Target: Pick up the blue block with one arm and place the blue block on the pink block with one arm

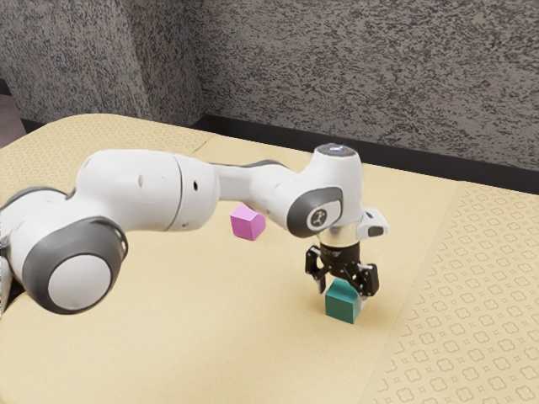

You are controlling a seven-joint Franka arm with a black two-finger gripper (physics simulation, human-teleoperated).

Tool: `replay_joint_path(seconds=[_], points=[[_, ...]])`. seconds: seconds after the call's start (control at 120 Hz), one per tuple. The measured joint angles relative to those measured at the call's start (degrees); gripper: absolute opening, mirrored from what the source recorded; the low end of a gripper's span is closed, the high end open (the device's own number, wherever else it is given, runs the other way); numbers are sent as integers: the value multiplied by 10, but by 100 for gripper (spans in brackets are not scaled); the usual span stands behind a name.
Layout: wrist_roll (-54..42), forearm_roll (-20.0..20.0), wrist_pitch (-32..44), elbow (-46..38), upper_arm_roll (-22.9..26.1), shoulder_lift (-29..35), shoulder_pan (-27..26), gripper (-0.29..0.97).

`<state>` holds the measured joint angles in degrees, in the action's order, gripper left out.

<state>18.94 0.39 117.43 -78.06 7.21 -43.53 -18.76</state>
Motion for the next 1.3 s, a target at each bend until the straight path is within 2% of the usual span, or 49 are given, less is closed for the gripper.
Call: replay_joint_path(seconds=[0.267, 0.508, 0.683, 0.833, 1.008, 1.167, 1.3], points=[[1, -1, 1, 9, -1, -13, 0, 67], [3, -1, 0, 14, -1, -13, 0, 40], [5, 3, -3, 14, 0, -1, 1, 35], [7, 5, -29, 14, 0, 53, 8, 34], [9, 17, -68, -6, 1, 142, 41, 33], [9, 34, -70, -138, 5, 267, 100, 33], [1, 40, -64, -175, 9, 292, 143, 33]])
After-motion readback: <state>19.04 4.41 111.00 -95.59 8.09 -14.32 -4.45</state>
